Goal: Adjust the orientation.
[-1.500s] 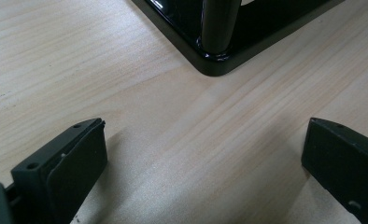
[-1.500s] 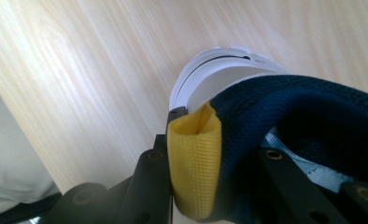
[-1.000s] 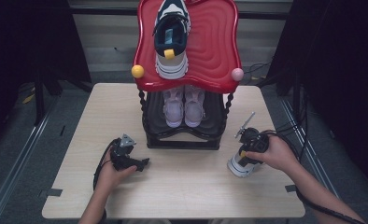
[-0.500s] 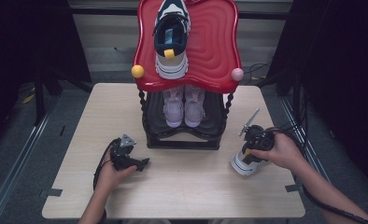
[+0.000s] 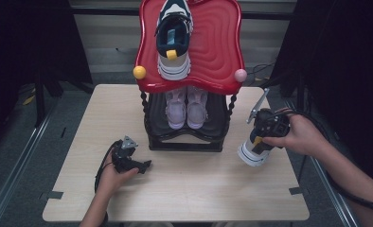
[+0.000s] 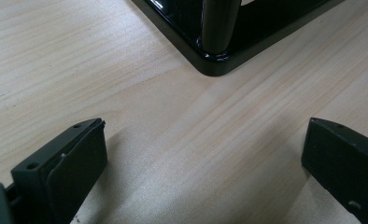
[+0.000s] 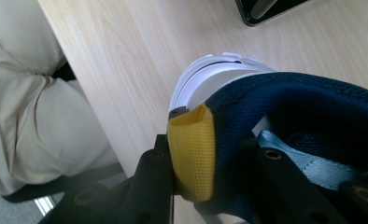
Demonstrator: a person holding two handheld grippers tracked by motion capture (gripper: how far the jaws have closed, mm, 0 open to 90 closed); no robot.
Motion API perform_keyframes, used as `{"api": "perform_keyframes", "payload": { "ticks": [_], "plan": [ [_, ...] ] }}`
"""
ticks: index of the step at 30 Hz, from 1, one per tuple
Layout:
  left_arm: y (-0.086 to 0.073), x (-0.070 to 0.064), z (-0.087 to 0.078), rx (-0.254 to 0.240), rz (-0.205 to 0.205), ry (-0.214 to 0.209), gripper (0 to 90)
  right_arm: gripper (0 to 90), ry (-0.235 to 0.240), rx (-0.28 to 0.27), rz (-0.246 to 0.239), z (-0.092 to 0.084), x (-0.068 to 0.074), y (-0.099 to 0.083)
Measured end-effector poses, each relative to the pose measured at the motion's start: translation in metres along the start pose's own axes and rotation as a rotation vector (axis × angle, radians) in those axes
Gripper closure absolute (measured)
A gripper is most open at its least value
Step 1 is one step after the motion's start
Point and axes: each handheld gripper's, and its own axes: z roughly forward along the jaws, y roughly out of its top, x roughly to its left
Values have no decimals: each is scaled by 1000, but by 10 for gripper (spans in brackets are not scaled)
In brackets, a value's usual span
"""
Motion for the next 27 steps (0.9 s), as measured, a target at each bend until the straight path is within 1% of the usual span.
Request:
{"api": "perform_keyframes", "payload": {
  "ticks": [2,4,5,6,8,10,16,17,18,19,20,21,23,25,27],
  "plan": [
    [0,0,0,0,-2,-2,0,754,-8,17,-16,-11,4,4],
    [0,0,0,0,-1,-2,0,754,-22,39,-42,-21,7,7],
    [0,0,0,0,0,0,0,754,-28,41,-40,-27,9,9],
    [0,0,0,0,-2,-3,0,754,-32,45,-56,-34,10,10],
    [0,0,0,-1,-1,-1,0,754,-40,49,-64,-44,12,13],
    [0,0,0,5,6,-1,0,753,-47,43,-78,-56,15,16],
    [0,0,0,2,5,-1,0,754,-65,28,-121,-94,23,26],
    [0,0,0,1,6,1,0,754,-71,25,-122,-102,26,29],
    [0,0,0,1,4,-2,0,754,-78,22,-137,-107,27,30],
    [0,0,0,1,6,1,0,754,-87,27,-138,-114,29,32],
    [0,0,0,1,4,-2,0,754,-97,32,-149,-120,31,34],
    [0,0,0,1,5,-1,0,754,-106,28,-168,-127,32,35],
    [0,0,0,2,5,-1,0,754,-121,36,-177,-139,36,39],
    [0,0,0,-4,-5,-2,0,754,-146,51,-187,-150,39,42],
    [0,0,0,-3,-2,-1,0,755,-171,57,-190,-161,43,46]
  ]
}}
